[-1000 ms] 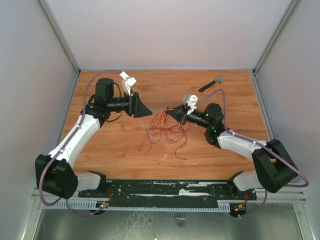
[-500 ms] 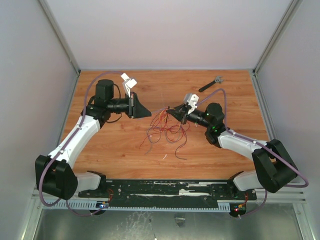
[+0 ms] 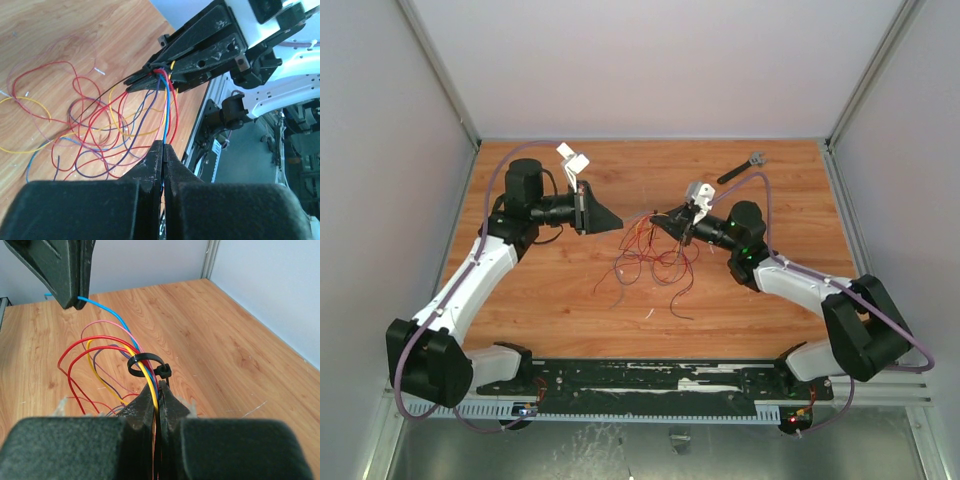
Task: Zip-tie the wires
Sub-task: Tie the cable at the center of the board.
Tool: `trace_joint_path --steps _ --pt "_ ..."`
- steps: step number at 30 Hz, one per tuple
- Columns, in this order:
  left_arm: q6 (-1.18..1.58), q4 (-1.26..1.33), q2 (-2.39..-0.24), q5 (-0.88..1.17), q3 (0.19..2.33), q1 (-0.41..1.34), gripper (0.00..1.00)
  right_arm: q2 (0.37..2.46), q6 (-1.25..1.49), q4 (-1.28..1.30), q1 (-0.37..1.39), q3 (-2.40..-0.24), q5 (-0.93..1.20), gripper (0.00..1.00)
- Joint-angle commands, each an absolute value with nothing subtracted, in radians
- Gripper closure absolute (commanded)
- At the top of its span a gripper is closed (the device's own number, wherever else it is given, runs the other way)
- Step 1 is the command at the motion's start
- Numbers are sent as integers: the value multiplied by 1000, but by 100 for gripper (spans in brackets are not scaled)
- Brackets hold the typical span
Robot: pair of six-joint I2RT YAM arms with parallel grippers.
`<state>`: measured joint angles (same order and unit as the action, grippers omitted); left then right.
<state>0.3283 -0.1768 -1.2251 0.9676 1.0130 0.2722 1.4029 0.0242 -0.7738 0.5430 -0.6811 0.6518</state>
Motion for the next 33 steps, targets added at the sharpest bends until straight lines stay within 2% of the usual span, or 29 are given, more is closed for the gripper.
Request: trace_joint_path --steps 1,19,25,33 --pt "362 -121 -1208 990 1002 279 100 1415 47 -774 538 -718 660 100" --pt "401 -90 -1217 986 985 286 100 1419 42 -751 540 -731 650 100" --pt "474 0 -1210 987 934 287 100 1417 43 -739 541 -734 649 100" --pt "490 26 -1202 977 901 287 100 1428 44 -735 546 -739 643 96"
